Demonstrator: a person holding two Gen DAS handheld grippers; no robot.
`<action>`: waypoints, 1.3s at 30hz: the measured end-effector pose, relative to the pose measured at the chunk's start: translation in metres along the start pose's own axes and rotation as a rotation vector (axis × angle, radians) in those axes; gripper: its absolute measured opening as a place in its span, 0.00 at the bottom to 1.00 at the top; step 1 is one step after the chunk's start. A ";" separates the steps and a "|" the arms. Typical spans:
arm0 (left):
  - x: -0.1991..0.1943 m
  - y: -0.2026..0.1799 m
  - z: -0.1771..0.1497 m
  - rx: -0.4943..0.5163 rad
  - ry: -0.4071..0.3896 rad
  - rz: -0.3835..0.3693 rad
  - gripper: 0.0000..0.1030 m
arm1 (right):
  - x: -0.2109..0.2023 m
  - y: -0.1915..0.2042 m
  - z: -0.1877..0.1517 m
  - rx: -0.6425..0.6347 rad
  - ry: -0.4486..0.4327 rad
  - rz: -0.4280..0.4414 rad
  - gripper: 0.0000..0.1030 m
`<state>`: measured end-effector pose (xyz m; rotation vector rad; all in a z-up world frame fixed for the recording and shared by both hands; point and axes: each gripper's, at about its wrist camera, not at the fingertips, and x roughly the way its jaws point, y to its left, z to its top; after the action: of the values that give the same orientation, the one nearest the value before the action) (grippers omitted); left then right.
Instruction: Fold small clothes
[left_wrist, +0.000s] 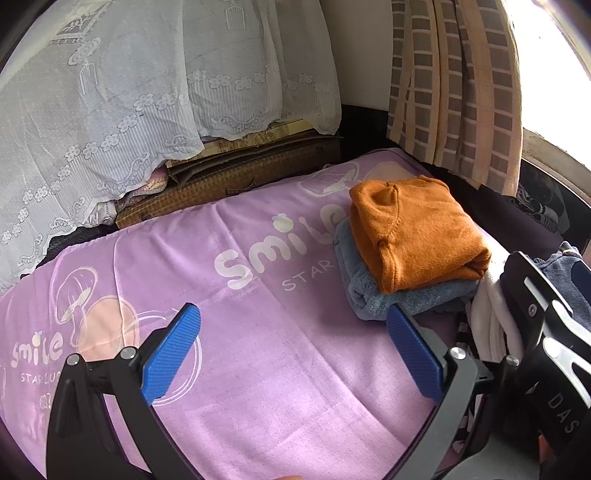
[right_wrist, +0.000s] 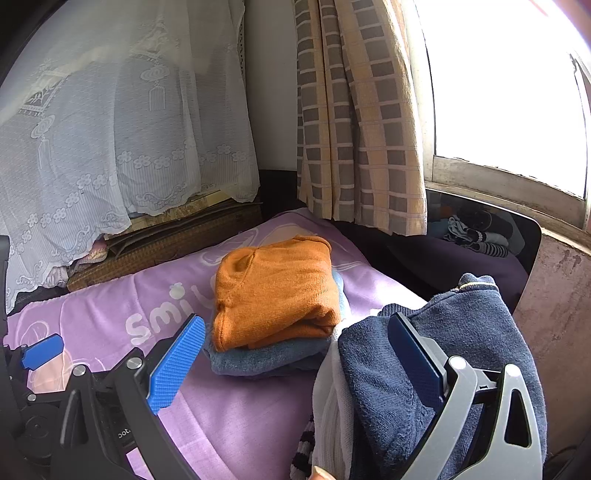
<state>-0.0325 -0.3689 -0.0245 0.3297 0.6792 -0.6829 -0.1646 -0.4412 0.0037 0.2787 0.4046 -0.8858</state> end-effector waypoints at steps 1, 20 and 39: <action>0.000 0.000 0.000 0.001 0.001 -0.001 0.95 | 0.000 0.000 0.000 0.000 0.000 -0.001 0.97; 0.000 -0.002 -0.003 0.008 0.007 -0.019 0.95 | -0.003 0.000 -0.001 0.000 0.001 -0.002 0.97; -0.002 -0.006 -0.002 0.024 0.004 -0.018 0.95 | -0.003 0.000 -0.002 0.000 0.000 -0.001 0.97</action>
<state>-0.0388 -0.3708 -0.0250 0.3473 0.6786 -0.7083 -0.1669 -0.4385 0.0035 0.2789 0.4051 -0.8872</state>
